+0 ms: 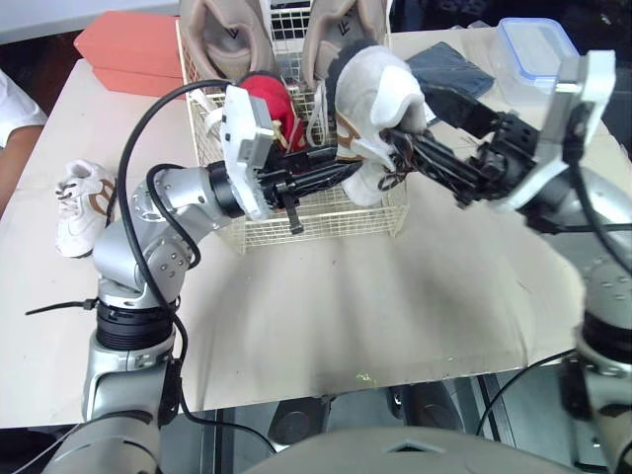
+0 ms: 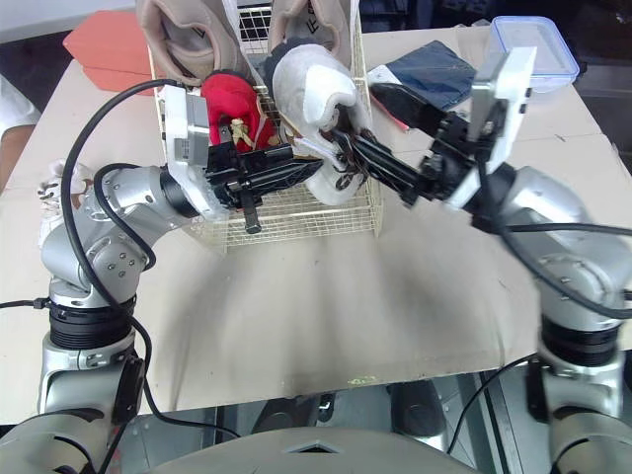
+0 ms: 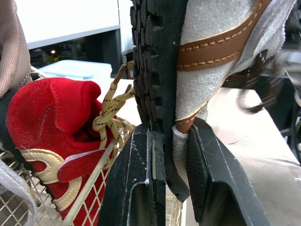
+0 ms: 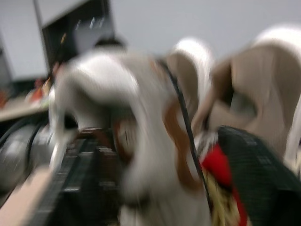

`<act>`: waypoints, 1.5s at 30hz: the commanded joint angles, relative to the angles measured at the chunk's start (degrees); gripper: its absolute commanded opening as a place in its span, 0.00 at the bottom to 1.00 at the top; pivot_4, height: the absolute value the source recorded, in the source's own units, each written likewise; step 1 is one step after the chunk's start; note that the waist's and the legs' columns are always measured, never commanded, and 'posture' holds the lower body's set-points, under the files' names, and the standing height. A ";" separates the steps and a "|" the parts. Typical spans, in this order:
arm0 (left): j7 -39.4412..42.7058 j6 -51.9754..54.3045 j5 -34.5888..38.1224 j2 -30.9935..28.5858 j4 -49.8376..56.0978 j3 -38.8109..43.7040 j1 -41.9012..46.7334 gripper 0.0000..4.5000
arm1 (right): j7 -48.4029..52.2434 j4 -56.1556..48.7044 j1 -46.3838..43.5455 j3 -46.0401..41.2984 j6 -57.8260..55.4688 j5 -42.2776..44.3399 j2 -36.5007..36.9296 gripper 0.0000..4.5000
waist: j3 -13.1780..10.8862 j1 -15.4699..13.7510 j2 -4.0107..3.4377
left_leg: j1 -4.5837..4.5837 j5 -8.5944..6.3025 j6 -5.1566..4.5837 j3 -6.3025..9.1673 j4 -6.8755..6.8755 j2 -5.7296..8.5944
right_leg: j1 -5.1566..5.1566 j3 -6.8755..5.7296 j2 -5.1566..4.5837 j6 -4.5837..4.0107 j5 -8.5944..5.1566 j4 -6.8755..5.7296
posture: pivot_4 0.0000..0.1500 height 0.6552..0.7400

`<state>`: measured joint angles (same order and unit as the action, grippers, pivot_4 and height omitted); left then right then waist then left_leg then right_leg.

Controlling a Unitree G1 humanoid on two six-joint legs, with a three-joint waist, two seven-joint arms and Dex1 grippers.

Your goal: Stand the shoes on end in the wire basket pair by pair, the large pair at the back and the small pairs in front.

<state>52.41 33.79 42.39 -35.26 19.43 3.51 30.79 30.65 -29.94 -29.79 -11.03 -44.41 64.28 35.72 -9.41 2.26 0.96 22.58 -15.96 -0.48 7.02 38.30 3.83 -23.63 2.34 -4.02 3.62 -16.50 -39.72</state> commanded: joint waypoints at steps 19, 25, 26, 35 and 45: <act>11.12 5.19 8.47 -4.51 1.23 1.52 -0.09 0.08 | 14.10 13.44 -14.51 2.89 -14.85 15.65 4.66 0.94 | -0.02 -0.04 0.02 | 0.08 -0.01 -0.01 0.04 0.03 -0.01 | 0.01 -0.04 -0.04 0.00 0.00 0.06 | 1.00 1.00; 12.04 5.48 8.65 -5.01 1.39 1.52 -0.52 0.08 | 14.44 14.15 -15.25 3.12 -15.57 15.75 3.69 0.38 | -0.02 -0.01 0.02 | 0.09 0.00 -0.01 0.06 0.03 -0.01 | -0.01 -0.06 -0.05 0.00 0.00 0.07 | 1.00 1.00; 12.21 5.48 8.65 -5.11 1.36 1.48 -0.57 0.08 | 14.48 14.15 -15.39 3.13 -15.75 16.01 3.59 0.31 | -0.02 -0.01 0.02 | 0.09 0.00 -0.01 0.06 0.03 -0.01 | -0.01 -0.06 -0.05 0.00 0.00 0.07 | 1.00 1.00; 12.99 5.34 8.67 -5.44 0.75 1.23 -0.43 0.08 | 14.41 12.91 -14.27 2.77 -16.38 16.92 3.39 0.02 | -0.02 -0.03 0.02 | 0.09 0.00 -0.01 0.06 0.03 -0.01 | -0.01 -0.06 -0.05 0.00 0.00 0.07 | 1.00 1.00; 12.17 5.32 7.83 -5.21 -0.57 1.69 0.56 0.08 | 11.95 11.19 -12.40 2.15 -15.02 16.07 2.45 0.02 | -0.02 -0.05 0.02 | 0.09 0.00 -0.01 0.07 0.03 -0.01 | -0.01 -0.06 -0.05 0.00 0.00 0.07 | 1.00 1.00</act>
<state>64.65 39.62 49.60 -40.47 18.03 3.98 29.82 42.88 -16.76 -42.17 -7.42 -60.11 79.82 38.20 -9.43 2.21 0.98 22.67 -15.96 -0.49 7.08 38.33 3.82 -23.64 2.27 -4.08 3.62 -16.50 -39.65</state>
